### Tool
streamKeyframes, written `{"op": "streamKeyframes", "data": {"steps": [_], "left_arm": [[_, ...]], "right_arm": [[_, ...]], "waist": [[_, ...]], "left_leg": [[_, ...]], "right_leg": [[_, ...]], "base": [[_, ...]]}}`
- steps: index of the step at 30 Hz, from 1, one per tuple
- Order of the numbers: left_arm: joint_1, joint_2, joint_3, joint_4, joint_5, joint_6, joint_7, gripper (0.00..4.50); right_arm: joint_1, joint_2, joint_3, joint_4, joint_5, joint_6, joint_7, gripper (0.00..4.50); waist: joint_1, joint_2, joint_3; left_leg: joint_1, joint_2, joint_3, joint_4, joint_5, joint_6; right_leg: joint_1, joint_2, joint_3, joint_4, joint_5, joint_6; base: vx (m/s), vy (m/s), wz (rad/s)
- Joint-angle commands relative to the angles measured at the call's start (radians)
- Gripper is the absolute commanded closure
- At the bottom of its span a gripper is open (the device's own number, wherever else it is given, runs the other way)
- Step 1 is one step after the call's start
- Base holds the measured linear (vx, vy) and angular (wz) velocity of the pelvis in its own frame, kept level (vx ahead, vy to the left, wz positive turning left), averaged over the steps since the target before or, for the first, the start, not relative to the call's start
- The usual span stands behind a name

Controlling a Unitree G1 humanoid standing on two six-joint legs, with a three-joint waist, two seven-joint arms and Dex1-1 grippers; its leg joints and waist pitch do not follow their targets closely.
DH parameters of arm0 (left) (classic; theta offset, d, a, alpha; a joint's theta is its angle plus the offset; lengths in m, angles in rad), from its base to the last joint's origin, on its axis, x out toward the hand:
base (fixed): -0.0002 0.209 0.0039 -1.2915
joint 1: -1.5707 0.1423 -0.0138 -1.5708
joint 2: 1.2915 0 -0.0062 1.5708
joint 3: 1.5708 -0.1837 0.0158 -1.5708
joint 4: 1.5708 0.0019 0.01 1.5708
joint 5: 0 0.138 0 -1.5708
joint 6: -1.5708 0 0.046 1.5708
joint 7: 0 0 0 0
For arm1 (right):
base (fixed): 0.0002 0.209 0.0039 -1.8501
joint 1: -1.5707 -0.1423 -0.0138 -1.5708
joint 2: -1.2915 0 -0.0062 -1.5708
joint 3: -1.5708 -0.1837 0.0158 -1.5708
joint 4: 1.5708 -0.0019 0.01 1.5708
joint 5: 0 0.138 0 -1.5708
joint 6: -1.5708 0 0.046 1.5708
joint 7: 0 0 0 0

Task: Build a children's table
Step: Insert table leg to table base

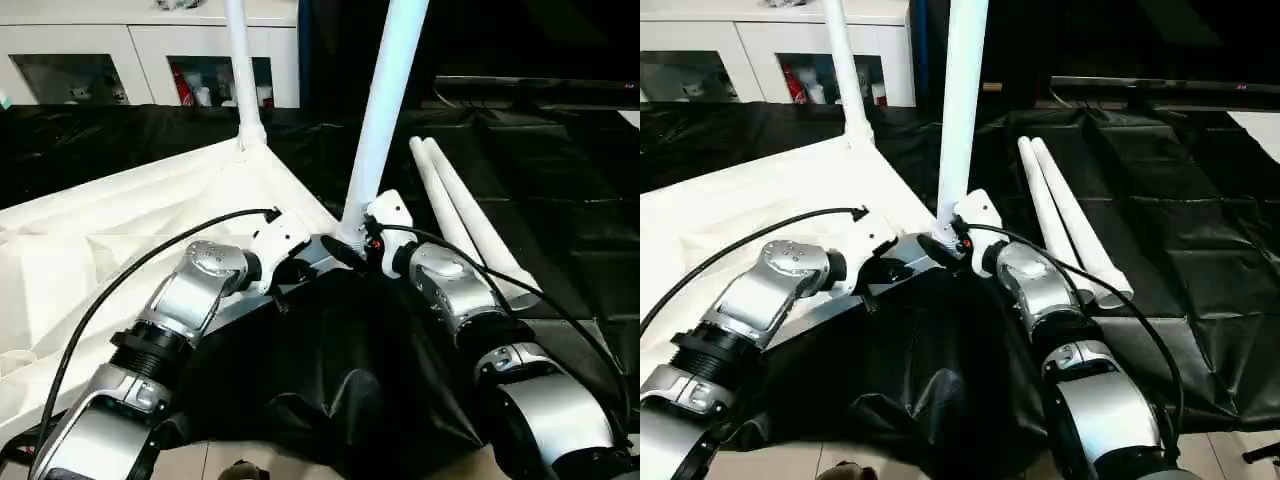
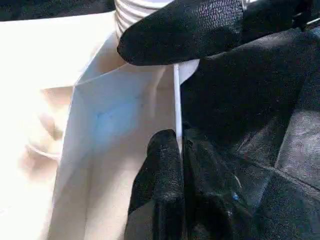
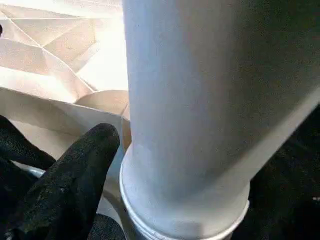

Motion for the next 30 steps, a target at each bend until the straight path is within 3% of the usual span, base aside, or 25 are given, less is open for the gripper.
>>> {"op": "streamKeyframes", "data": {"steps": [1, 2, 4, 6, 16, 23, 30], "left_arm": [[-0.001, 0.008, -0.004, -0.05, -0.003, -0.021, -0.018, 4.5], [0.0, 0.009, -0.005, -0.051, -0.003, -0.021, -0.019, 4.5], [0.002, 0.011, -0.006, -0.052, -0.003, -0.022, -0.02, 4.5], [0.003, 0.012, -0.007, -0.054, -0.004, -0.021, -0.021, 4.5], [0.019, 0.026, -0.012, -0.071, -0.008, -0.028, -0.041, 4.5], [0.042, 0.052, -0.02, -0.089, -0.017, -0.052, -0.091, 4.5], [0.065, 0.094, -0.032, -0.114, -0.035, -0.087, -0.17, 4.5]], "right_arm": [[0.01, -0.009, 0.008, -0.026, 0.0, 0.004, 0.01, 0.43], [0.013, -0.011, 0.01, -0.03, 0.0, 0.004, 0.018, 0.69], [0.016, -0.014, 0.013, -0.033, -0.001, 0.004, 0.028, 0.69], [0.018, -0.015, 0.015, -0.034, -0.001, 0.003, 0.034, 1.04], [0.025, -0.021, 0.022, -0.038, 0.006, 0.01, 0.094, 1.69], [0.044, -0.035, 0.035, -0.054, 0.028, 0.054, 0.206, 1.76], [0.068, -0.066, 0.066, -0.059, 0.019, 0.098, 0.313, 1.76]], "waist": [[0.003, 0.003, -0.08], [0.003, 0.004, -0.08], [0.003, 0.003, -0.08], [0.004, 0.003, -0.08], [0.004, -0.001, -0.079], [0.006, 0.0, -0.079], [0.007, 0.001, -0.077]], "left_leg": [[0.018, 0.02, -0.001, -0.055, -0.13, 0.063], [0.018, 0.02, -0.002, -0.056, -0.133, 0.064], [0.018, 0.021, -0.002, -0.056, -0.137, 0.063], [0.018, 0.021, -0.002, -0.056, -0.14, 0.061], [0.017, 0.02, -0.002, -0.055, -0.139, 0.065], [0.017, 0.022, -0.001, -0.054, -0.143, 0.072], [0.019, 0.023, -0.002, -0.056, -0.173, 0.055]], "right_leg": [[0.063, -0.071, 0.038, -0.049, 0.001, -0.279], [0.062, -0.071, 0.038, -0.05, -0.003, -0.279], [0.063, -0.071, 0.038, -0.05, -0.012, -0.277], [0.063, -0.072, 0.038, -0.051, -0.02, -0.277], [0.062, -0.072, 0.038, -0.051, -0.036, -0.274], [0.063, -0.071, 0.037, -0.05, -0.036, -0.273], [0.059, -0.071, 0.038, -0.054, -0.082, -0.267]], "base": [[0.0, 0.0, 0.0], [0.0, 0.0, 0.0], [0.0, 0.0, 0.0], [0.0, 0.0, 0.0], [0.0, 0.0, 0.0], [0.0, 0.0, 0.0], [0.0, 0.0, 0.0]]}}
